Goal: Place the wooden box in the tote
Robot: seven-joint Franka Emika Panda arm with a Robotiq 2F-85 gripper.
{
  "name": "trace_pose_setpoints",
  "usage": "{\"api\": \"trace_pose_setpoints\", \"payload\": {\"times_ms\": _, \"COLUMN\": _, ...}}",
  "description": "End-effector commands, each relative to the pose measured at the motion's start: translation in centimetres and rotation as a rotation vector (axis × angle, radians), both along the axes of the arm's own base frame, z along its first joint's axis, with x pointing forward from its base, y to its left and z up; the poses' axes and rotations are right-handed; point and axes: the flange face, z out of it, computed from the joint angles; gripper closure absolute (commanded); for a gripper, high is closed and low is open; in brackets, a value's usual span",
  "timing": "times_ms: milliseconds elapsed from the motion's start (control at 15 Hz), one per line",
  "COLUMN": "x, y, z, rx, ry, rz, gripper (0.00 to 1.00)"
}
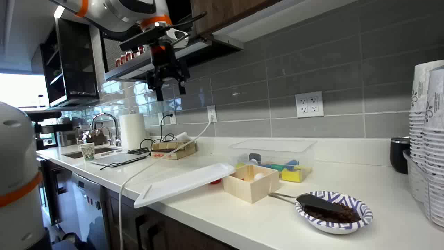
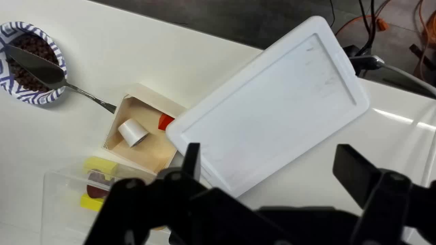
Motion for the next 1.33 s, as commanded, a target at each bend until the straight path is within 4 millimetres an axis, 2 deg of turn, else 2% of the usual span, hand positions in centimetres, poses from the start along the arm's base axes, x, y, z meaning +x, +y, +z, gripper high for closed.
{"api": "trace_pose_setpoints", "payload": {"times_ms": 0, "x": 0.0, "y": 0.0, "z": 0.0, "rx": 0.000, "ry": 0.000, "rz": 0.000, "gripper": 0.00}}
{"api": "trace_pose_setpoints", "payload": {"times_ms": 667, "x": 0.0, "y": 0.0, "z": 0.0, "rx": 0.000, "ry": 0.000, "rz": 0.000, "gripper": 0.00}}
{"api": "trace_pose_setpoints", "payload": {"times_ms": 733, "x": 0.5, "y": -0.3, "z": -0.1, "rx": 0.014, "ry": -0.005, "rz": 0.000, "gripper": 0.00}}
{"api": "trace_pose_setpoints", "payload": {"times_ms": 933, "x": 2.3, "y": -2.4, "z": -0.9, "rx": 0.074, "ry": -0.010, "rz": -0.035, "gripper": 0.00}}
{"api": "trace_pose_setpoints", "payload": {"times_ms": 1267, "x": 6.1, "y": -9.8, "z": -3.3, "rx": 0.199, "ry": -0.060, "rz": -0.178, "gripper": 0.00}}
